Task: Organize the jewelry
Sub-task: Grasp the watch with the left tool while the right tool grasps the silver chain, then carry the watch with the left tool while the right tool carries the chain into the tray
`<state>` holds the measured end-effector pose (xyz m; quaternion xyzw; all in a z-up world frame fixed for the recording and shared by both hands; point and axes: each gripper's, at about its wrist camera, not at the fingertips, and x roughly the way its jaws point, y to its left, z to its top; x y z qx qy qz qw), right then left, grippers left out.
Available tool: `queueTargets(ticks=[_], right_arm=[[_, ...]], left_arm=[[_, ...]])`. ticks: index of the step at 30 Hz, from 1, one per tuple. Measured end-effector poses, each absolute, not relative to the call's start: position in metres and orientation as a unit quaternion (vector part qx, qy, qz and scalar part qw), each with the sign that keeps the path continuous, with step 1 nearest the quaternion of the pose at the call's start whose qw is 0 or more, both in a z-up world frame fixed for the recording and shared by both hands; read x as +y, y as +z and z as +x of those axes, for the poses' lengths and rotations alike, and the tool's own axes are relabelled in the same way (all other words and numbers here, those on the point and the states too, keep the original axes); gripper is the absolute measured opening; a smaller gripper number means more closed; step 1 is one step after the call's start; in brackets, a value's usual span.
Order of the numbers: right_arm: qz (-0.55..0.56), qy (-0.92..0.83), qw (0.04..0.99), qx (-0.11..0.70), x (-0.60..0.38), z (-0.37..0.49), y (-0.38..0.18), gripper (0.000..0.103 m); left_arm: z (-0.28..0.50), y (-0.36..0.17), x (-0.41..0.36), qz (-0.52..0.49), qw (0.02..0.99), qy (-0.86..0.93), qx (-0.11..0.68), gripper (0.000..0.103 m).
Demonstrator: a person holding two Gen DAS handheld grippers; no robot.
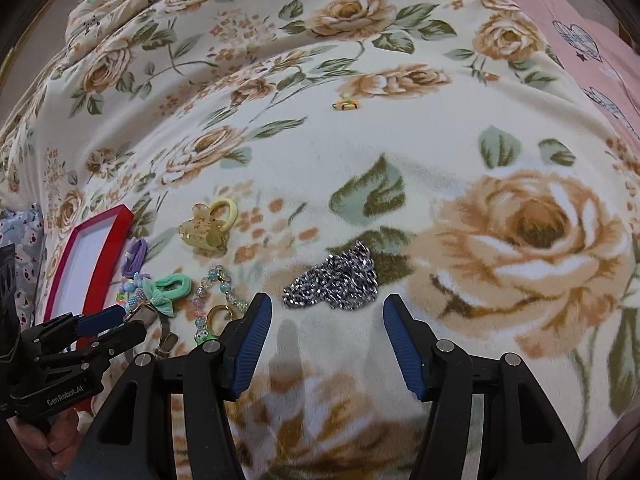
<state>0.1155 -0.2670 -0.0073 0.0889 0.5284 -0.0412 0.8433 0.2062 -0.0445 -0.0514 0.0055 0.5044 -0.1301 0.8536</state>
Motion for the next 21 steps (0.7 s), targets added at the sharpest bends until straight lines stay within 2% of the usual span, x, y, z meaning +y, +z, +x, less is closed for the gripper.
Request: queueTargets(ticks=[2,4,7,8,9,10,11,12,21], right_arm=[[0.074,-0.044,0.839,0.538,-0.265,0.123,-0.014,0.060],[0.051,-0.050,0.835,0.545,-0.261,0.128,-0.022,0.060],[0.008,-0.058,0.838,0.543,-0.251,0.132,-0.027,0.060],[-0.003,-0.059,0.838,0.542,-0.249,0.131,-0.027,0.057],[-0.009,-0.061,0.839,0.541,-0.248,0.131,-0.027,0.046],[-0.012,-0.064,0.839,0.540,-0.249,0.131,-0.026,0.039],[-0.007,-0.065,0.839,0.540,-0.252,0.131,-0.025,0.027],[-0.004,-0.065,0.839,0.539,-0.253,0.131,-0.025,0.021],[0.048,-0.038,0.856,0.514,-0.251,0.121,-0.002,0.018]], left_arm=[[0.207,-0.054,-0.046,0.005,0.851,-0.135,0.507,0.029],[0.209,-0.057,-0.047,0.006,0.849,-0.139,0.510,0.020],[0.209,-0.057,-0.049,0.013,0.852,-0.136,0.506,0.013],[0.209,-0.057,-0.048,0.011,0.852,-0.138,0.505,0.012],[0.208,-0.056,-0.047,0.009,0.852,-0.139,0.505,0.011],[0.206,-0.055,-0.047,0.008,0.853,-0.140,0.504,0.010],[0.205,-0.054,-0.046,0.006,0.853,-0.140,0.503,0.008],[0.204,-0.053,-0.045,0.005,0.853,-0.140,0.502,0.008],[0.183,-0.032,-0.030,-0.012,0.865,-0.134,0.483,0.008]])
